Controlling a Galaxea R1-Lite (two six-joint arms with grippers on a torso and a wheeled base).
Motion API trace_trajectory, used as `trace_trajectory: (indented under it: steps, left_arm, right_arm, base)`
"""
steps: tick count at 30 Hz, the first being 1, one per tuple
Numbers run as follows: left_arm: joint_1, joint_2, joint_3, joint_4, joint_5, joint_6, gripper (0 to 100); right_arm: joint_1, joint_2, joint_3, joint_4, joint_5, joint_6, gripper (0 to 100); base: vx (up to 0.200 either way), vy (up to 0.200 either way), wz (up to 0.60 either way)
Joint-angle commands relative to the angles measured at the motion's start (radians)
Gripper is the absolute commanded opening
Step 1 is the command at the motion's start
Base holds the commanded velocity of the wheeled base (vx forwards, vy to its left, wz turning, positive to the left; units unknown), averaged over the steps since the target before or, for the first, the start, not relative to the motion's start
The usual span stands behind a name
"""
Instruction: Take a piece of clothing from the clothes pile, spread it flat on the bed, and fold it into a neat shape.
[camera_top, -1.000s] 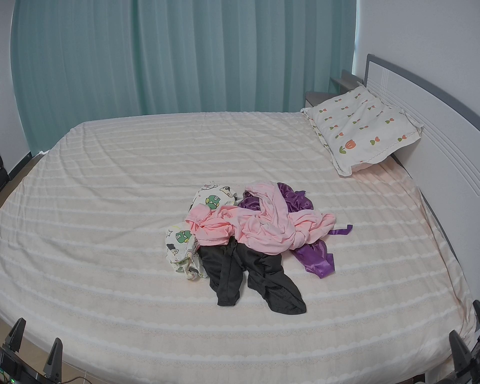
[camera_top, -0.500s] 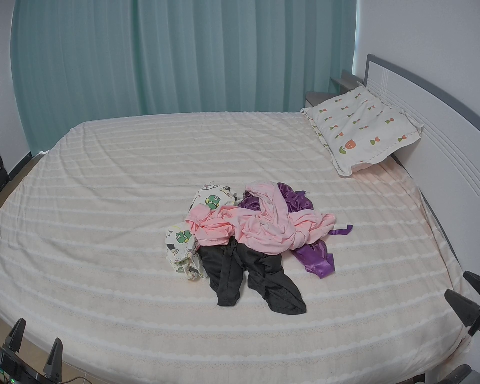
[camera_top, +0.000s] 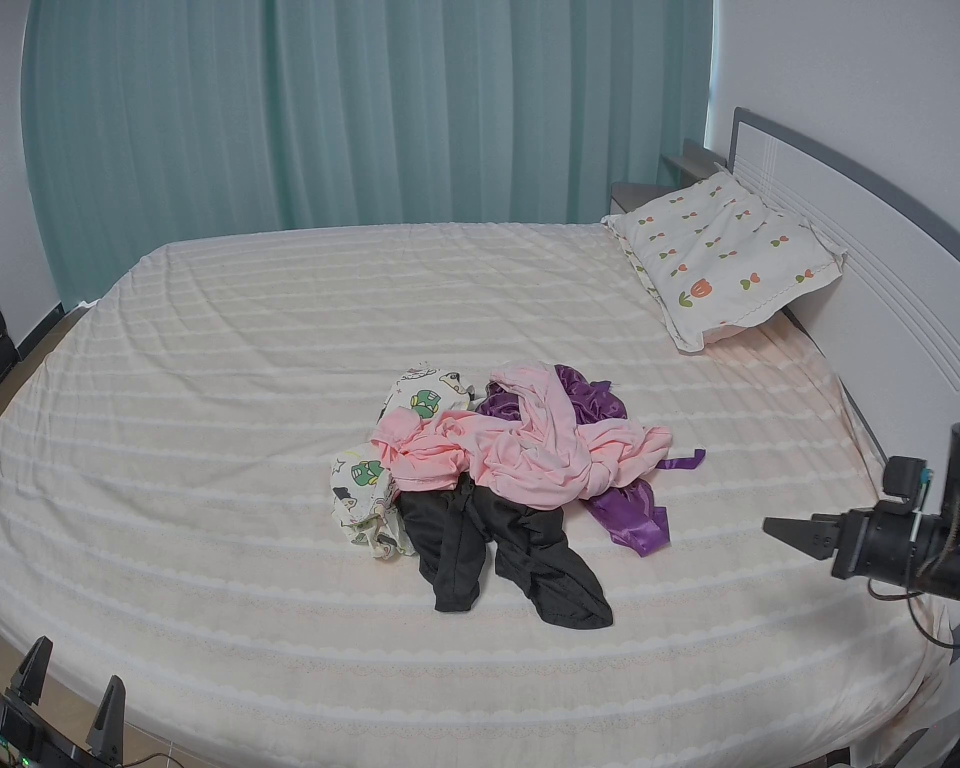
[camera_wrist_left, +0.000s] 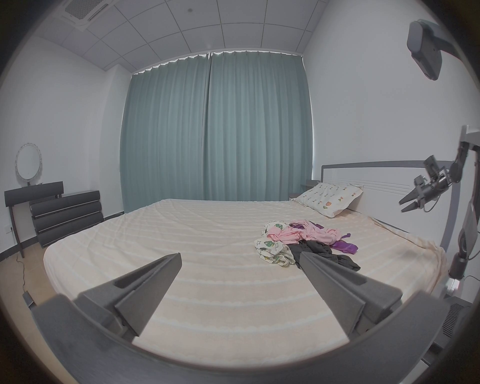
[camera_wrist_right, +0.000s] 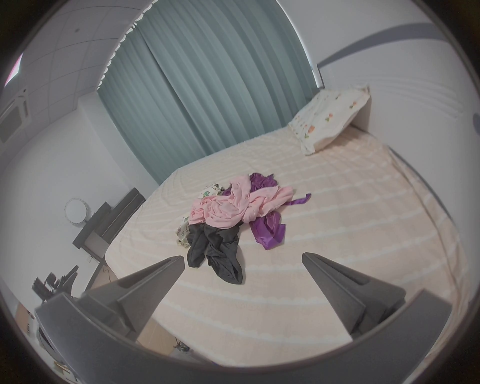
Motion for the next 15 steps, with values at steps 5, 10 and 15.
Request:
trace_trajectory:
  steps: [5,10,15]
  left_arm:
    - [0.000,-0.018,0.018,-0.001,0.000,-0.003,100]
    - [0.000,-0.018,0.018,-0.001,0.000,-0.003,100]
    - [0.000,-0.018,0.018,-0.001,0.000,-0.003,100]
  right_arm:
    - [0.228,0.843,-0.039,-0.570,-0.104,0.234,100]
    - [0.268,1.004,-0.038,-0.756,-0.130,0.309,100]
    - [0.288,1.105,-0.070,-0.826,-0.136,0.312,100]
  base:
    - [0.000,0.000,0.00]
    - [0.000,0.000,0.00]
    - [0.000,0.000,0.00]
